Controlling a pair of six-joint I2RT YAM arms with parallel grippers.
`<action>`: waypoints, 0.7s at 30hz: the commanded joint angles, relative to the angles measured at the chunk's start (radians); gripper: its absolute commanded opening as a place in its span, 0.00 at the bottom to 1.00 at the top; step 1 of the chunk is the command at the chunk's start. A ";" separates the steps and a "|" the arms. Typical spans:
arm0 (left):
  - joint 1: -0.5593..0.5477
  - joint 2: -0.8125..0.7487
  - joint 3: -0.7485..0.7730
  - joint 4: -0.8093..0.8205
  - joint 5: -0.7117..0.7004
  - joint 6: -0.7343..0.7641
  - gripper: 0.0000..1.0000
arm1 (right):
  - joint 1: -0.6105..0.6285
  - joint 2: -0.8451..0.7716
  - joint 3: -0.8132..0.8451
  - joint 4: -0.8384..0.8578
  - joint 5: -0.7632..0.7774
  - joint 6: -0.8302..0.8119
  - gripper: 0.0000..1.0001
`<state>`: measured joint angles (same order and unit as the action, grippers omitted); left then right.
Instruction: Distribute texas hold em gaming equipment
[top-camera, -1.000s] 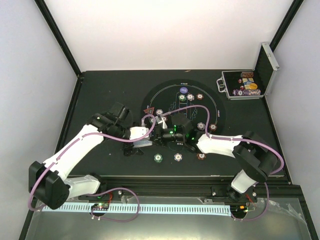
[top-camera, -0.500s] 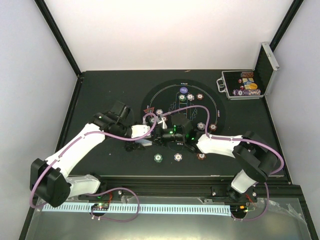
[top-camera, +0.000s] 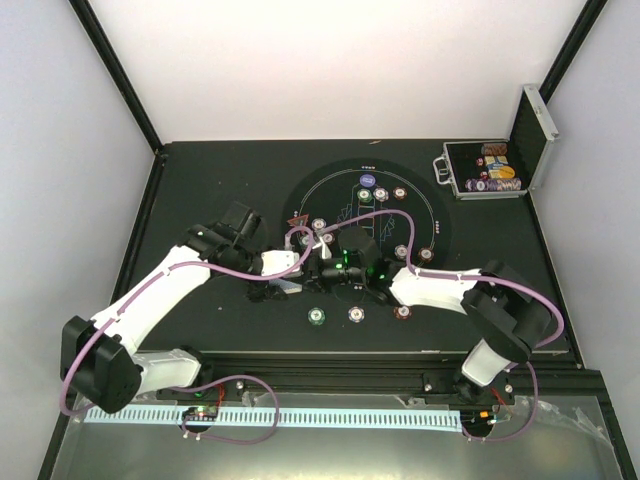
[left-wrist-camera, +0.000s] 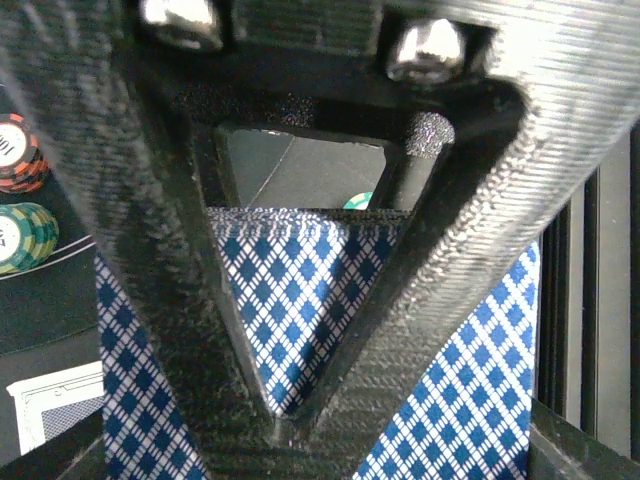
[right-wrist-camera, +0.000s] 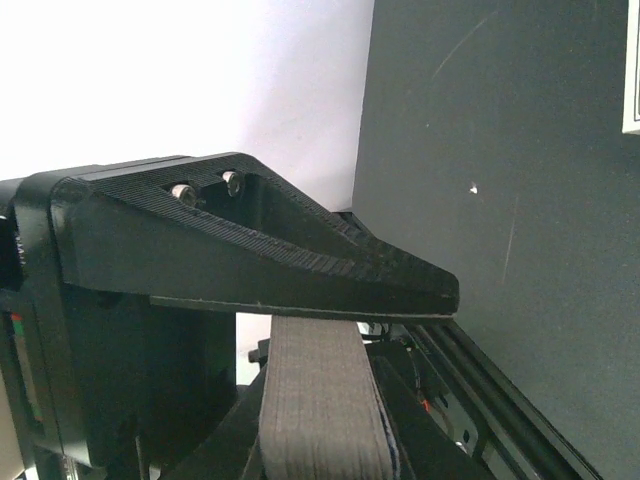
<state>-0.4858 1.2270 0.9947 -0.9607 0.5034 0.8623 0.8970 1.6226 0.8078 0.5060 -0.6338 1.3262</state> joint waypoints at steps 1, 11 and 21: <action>-0.009 -0.018 0.040 0.018 0.036 -0.003 0.28 | 0.010 0.007 0.025 -0.026 0.036 -0.016 0.01; -0.010 -0.067 0.006 0.026 0.046 -0.016 0.02 | 0.009 0.011 0.018 -0.016 0.025 -0.028 0.02; -0.009 -0.081 -0.008 0.020 0.025 -0.005 0.02 | 0.005 0.004 0.019 -0.044 -0.008 -0.060 0.33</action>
<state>-0.4866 1.1797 0.9810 -0.9592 0.4950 0.8497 0.9028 1.6226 0.8135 0.5041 -0.6380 1.2858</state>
